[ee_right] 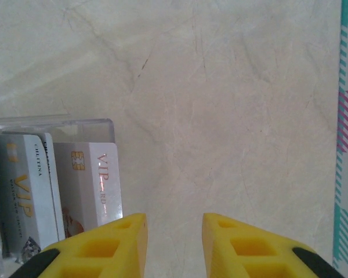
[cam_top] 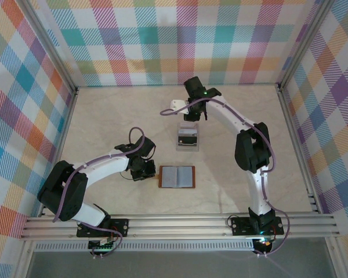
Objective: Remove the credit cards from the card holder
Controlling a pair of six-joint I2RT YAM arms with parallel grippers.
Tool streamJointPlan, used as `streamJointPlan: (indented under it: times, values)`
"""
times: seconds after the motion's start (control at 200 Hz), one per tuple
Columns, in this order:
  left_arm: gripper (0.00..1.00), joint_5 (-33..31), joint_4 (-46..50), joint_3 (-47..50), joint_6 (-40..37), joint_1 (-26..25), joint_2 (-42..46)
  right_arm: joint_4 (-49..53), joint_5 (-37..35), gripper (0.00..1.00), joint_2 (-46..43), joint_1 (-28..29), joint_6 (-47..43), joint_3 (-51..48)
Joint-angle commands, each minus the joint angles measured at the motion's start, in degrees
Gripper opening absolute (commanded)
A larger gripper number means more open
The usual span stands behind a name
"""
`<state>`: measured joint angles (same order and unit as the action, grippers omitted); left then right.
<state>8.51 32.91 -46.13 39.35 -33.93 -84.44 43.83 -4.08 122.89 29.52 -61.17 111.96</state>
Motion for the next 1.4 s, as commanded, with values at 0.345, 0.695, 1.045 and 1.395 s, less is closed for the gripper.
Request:
streamJointPlan:
  times: [0.345, 0.695, 1.045, 1.395]
  values:
    - [0.09, 3.3, -1.5, -2.9, -0.5, 0.8, -2.6, -7.1, 12.7, 0.42, -14.8, -0.4, 49.0, -14.5]
    - [0.08, 5.5, -3.2, -4.9, -1.0, 0.7, -6.0, -7.4, 36.1, 0.21, -24.1, -0.4, 87.7, -29.7]
    - [0.07, 7.6, -5.8, -3.7, -0.3, 0.6, -8.1, -21.1, 39.6, 0.19, -33.0, 4.9, 106.0, -50.4]
    - [0.06, 8.4, -7.4, -1.2, 0.3, 0.6, -8.2, -25.6, 33.1, 0.11, -26.7, 13.4, 112.1, -51.8]
